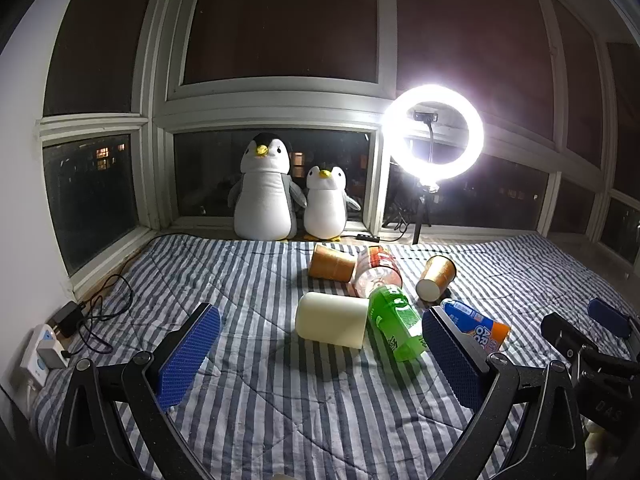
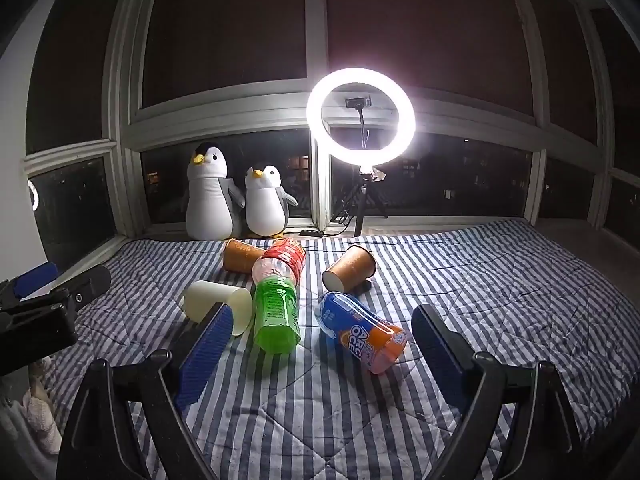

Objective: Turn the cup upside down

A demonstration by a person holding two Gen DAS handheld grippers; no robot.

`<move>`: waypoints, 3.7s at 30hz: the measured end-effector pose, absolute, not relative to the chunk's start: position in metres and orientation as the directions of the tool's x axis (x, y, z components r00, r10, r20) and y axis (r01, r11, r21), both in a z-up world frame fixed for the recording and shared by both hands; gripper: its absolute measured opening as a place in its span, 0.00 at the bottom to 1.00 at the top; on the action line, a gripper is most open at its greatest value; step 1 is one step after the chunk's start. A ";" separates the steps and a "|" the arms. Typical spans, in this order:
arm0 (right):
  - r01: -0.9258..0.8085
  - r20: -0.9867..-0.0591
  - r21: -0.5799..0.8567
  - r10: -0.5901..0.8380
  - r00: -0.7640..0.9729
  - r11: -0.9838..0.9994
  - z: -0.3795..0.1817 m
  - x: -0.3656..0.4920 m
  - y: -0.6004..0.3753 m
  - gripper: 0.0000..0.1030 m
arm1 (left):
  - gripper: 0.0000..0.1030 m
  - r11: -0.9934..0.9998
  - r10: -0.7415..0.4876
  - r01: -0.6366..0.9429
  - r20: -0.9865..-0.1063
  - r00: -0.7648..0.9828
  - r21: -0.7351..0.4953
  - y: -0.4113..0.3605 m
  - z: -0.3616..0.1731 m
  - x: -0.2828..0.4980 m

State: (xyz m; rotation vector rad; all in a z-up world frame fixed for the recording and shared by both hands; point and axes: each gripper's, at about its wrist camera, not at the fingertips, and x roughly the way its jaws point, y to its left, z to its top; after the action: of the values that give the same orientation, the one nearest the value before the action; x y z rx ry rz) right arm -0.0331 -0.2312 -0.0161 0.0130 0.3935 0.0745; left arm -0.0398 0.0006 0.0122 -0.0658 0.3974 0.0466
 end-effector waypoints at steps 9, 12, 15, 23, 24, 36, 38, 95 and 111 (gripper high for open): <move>-0.071 -0.374 0.019 0.073 0.924 0.997 -0.016 -0.038 -0.229 0.89 | 0.99 0.996 0.028 -0.057 -0.387 0.922 -0.064 0.002 0.014 -0.044; -0.071 -0.375 0.018 0.072 0.924 0.997 -0.015 -0.038 -0.229 0.89 | 0.99 0.997 0.027 -0.055 -0.388 0.921 -0.062 0.001 0.014 -0.044; -0.071 -0.374 0.018 0.073 0.924 0.997 -0.015 -0.038 -0.230 0.90 | 0.99 0.996 0.023 -0.053 -0.388 0.921 -0.065 0.001 0.014 -0.045; -0.071 -0.370 0.019 0.073 0.926 0.997 -0.016 -0.040 -0.233 0.91 | 0.99 0.997 0.021 -0.049 -0.385 0.923 -0.063 -0.001 0.014 -0.046; -0.070 -0.370 0.020 0.072 0.926 0.997 -0.016 -0.040 -0.233 0.91 | 0.99 0.997 0.022 -0.049 -0.384 0.923 -0.062 -0.002 0.014 -0.046; -0.073 -0.366 0.016 0.074 0.928 0.997 -0.017 -0.039 -0.231 0.92 | 0.99 0.997 0.019 -0.049 -0.385 0.923 -0.067 -0.001 0.012 -0.047; -0.072 -0.366 0.017 0.074 0.928 0.997 -0.017 -0.039 -0.231 0.93 | 0.99 0.997 0.020 -0.049 -0.383 0.923 -0.067 -0.001 0.012 -0.047; 0.004 -0.421 0.041 0.014 0.907 0.999 -0.045 -0.017 -0.267 0.93 | 0.99 0.997 -0.077 0.051 -0.645 0.760 -0.058 -0.020 -0.027 0.111; 0.069 -0.471 0.035 -0.044 0.881 0.997 -0.064 -0.005 -0.299 0.93 | 0.99 0.990 -0.142 0.069 -0.850 0.507 -0.125 -0.075 -0.066 0.303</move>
State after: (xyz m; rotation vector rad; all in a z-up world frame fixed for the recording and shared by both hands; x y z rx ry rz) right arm -0.0052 -0.2988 -0.0636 0.0507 0.4891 -0.0589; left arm 0.3033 -0.0750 -0.0663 -0.0785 1.0310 -0.1273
